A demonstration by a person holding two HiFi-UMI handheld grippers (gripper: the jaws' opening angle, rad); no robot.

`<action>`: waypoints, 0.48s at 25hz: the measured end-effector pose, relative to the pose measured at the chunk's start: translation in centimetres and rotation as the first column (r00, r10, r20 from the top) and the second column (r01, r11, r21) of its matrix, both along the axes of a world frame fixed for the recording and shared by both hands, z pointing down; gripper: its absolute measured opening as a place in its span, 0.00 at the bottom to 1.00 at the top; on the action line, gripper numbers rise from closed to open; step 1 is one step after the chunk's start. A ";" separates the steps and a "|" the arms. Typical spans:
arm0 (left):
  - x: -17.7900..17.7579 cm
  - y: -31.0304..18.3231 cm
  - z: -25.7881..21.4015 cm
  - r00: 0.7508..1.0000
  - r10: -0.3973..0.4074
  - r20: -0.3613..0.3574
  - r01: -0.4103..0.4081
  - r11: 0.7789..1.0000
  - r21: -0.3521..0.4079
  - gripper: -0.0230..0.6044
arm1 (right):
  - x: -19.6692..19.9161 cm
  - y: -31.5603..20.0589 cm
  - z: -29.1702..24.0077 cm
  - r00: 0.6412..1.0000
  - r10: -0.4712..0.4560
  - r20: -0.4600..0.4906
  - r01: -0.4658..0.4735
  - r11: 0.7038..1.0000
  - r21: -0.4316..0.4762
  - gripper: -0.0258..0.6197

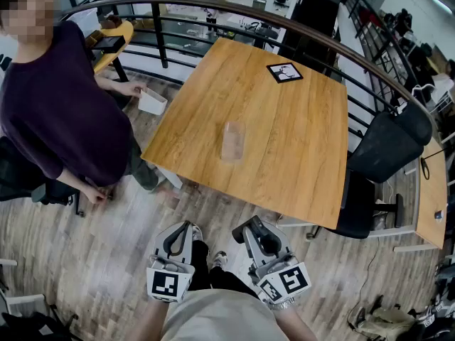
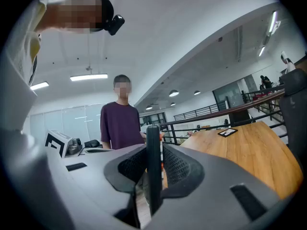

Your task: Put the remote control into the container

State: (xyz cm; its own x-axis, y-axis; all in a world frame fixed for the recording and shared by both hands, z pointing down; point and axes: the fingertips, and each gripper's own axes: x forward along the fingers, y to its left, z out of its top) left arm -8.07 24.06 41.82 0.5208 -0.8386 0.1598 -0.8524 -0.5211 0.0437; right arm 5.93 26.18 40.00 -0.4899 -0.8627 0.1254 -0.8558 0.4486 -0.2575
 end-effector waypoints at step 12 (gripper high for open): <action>1.7 -14.1 1.1 0.992 0.118 -0.037 -0.117 0.992 0.037 0.06 | -0.2 -12.8 1.0 0.997 0.060 -0.042 -0.060 0.998 -0.002 0.19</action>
